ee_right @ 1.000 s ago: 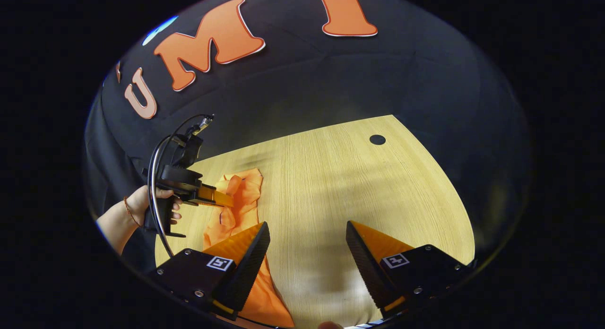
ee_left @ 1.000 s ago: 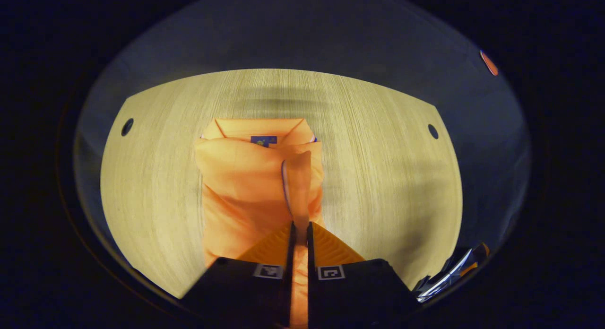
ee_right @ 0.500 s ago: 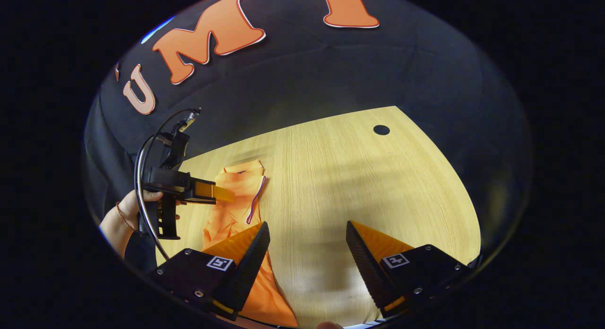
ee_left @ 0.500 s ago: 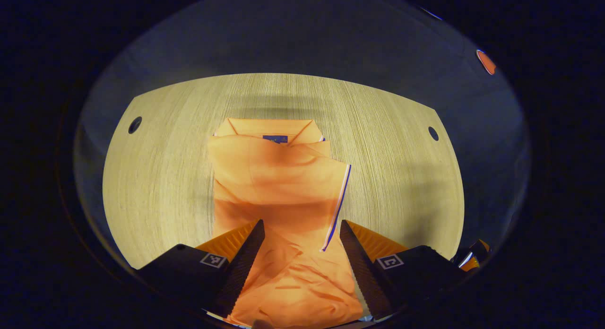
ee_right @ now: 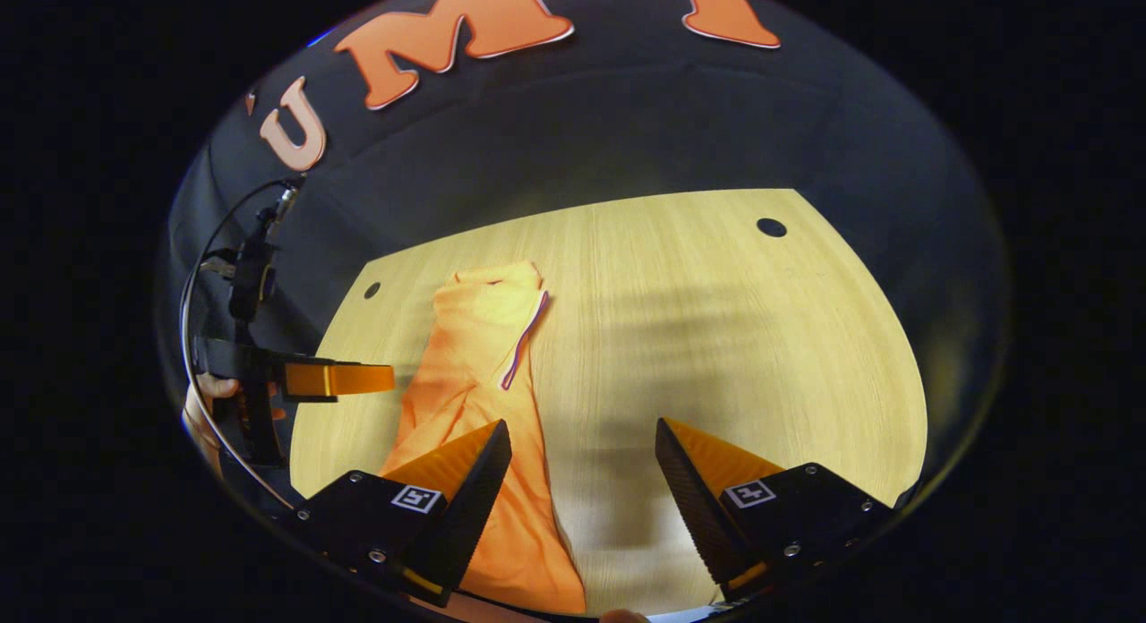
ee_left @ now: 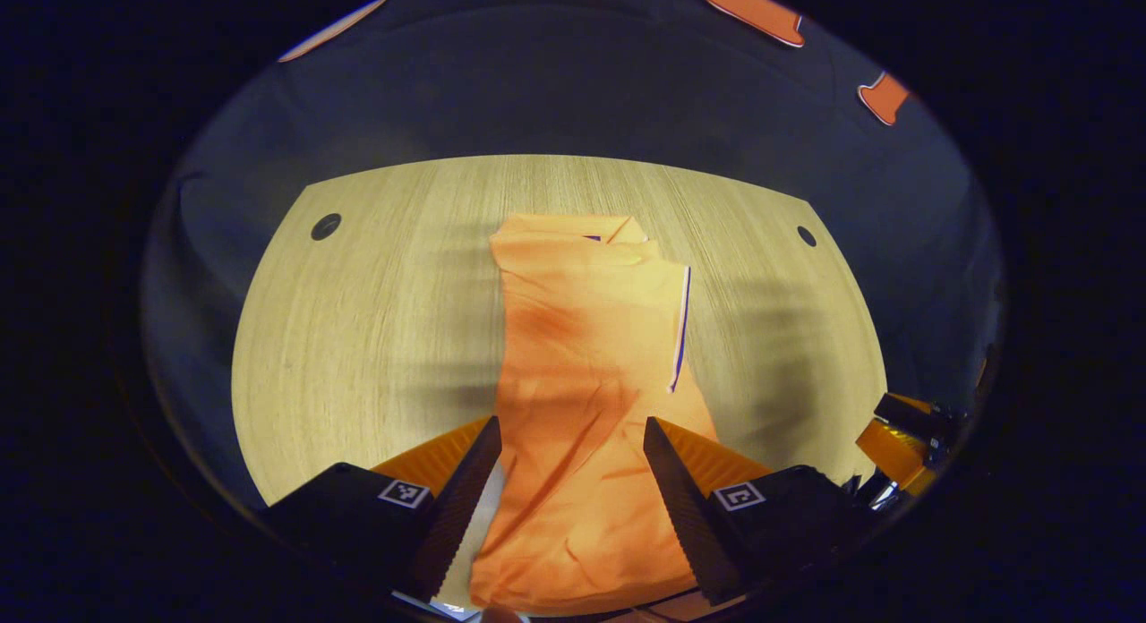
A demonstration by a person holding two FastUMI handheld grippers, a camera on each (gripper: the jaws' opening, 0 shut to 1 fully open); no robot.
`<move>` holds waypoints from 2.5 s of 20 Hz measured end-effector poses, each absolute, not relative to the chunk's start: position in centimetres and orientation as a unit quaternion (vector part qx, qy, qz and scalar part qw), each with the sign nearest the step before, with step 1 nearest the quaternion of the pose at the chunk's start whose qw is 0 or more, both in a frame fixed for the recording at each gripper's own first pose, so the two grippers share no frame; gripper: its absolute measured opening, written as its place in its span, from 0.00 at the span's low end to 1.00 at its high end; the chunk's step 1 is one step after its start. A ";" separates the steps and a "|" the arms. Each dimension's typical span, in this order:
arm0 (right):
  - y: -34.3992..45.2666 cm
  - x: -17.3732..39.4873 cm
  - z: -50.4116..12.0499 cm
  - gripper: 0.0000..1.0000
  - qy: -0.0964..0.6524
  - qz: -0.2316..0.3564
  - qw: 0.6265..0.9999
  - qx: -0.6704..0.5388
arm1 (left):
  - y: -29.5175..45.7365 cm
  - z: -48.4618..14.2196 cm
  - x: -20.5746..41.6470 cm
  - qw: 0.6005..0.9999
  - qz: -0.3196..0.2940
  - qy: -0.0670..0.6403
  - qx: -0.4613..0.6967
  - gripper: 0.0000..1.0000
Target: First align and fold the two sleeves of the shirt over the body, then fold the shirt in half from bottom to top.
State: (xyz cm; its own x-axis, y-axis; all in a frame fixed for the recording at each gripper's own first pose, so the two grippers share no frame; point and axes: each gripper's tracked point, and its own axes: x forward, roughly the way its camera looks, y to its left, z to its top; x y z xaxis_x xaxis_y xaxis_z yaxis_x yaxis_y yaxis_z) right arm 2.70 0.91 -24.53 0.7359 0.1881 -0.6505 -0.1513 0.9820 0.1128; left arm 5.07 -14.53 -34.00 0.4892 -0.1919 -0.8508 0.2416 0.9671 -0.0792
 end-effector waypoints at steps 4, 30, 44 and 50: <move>4.0 1.0 -27.5 0.99 0.383 0.112 0.917 -0.005 | -9.7 -34.6 1.0 0.861 -0.103 0.496 0.043 0.99; 6.2 -15.4 -42.4 1.00 0.562 0.061 0.815 -0.128 | -2.4 -42.9 -19.4 0.799 -0.059 0.595 0.070 0.99; 6.3 -15.7 -42.7 0.97 0.548 0.067 0.824 -0.127 | -2.9 -44.6 -20.8 0.772 -0.063 0.630 0.061 0.97; 7.1 -16.1 -42.7 0.16 0.551 0.073 0.823 -0.115 | -3.8 -44.0 -18.7 0.810 -0.076 0.580 0.043 0.60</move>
